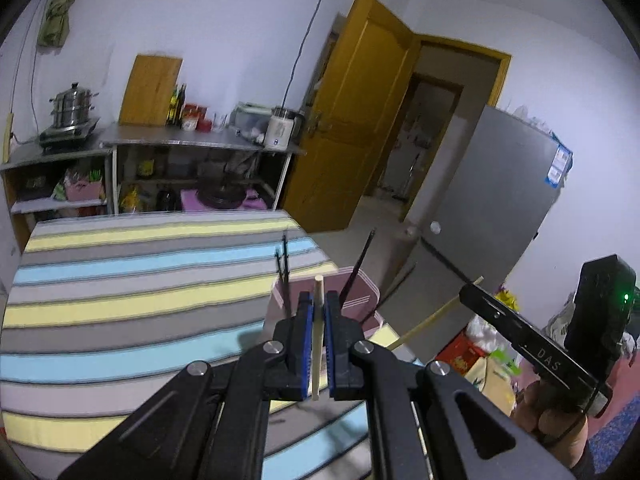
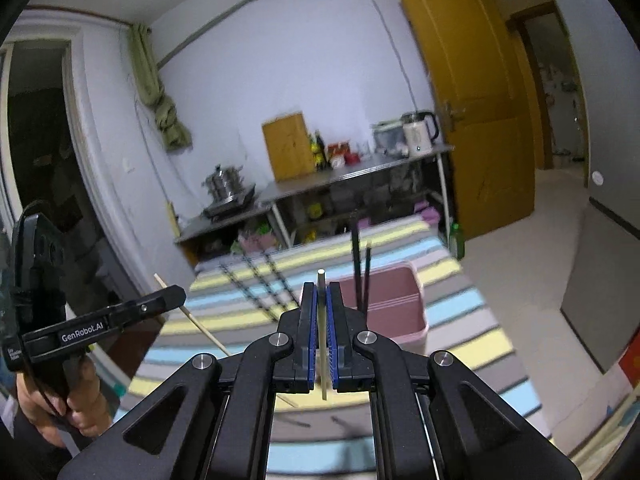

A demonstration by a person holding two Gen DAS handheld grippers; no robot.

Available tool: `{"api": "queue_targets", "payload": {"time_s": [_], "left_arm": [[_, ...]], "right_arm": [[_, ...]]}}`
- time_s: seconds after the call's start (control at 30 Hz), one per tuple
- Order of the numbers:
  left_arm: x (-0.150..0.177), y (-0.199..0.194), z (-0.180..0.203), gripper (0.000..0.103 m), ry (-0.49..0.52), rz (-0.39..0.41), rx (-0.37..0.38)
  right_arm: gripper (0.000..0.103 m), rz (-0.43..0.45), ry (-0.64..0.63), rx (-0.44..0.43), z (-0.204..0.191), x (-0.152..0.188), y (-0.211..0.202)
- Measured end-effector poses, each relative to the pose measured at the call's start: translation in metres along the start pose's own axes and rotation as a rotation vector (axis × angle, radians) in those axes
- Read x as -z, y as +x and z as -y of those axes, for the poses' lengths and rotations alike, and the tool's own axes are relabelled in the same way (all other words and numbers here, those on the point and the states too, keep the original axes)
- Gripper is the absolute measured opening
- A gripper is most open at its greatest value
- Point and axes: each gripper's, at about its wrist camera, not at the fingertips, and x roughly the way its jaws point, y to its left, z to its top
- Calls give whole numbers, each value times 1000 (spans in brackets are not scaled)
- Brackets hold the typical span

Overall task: Organize utensils
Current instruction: 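Lower both wooden chopsticks upright into the pink basket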

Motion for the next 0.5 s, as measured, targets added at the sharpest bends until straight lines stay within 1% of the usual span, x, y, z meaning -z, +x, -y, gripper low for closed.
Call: {"api": "queue_targets", "payload": {"time_s": [0.2, 0.3, 0.4, 0.5], "left_arm": [[-25, 11, 4, 6, 0, 52, -6], [-29, 21, 5, 6, -2, 61, -17], [-26, 34, 5, 6, -7, 50, -19], [-20, 44, 8, 6, 8, 34, -30]], "right_arm": [[5, 86, 16, 16, 6, -30, 0], [5, 95, 20, 28, 10, -35, 8], [5, 95, 32, 34, 14, -32, 17], [5, 85, 31, 44, 19, -28, 25]]}}
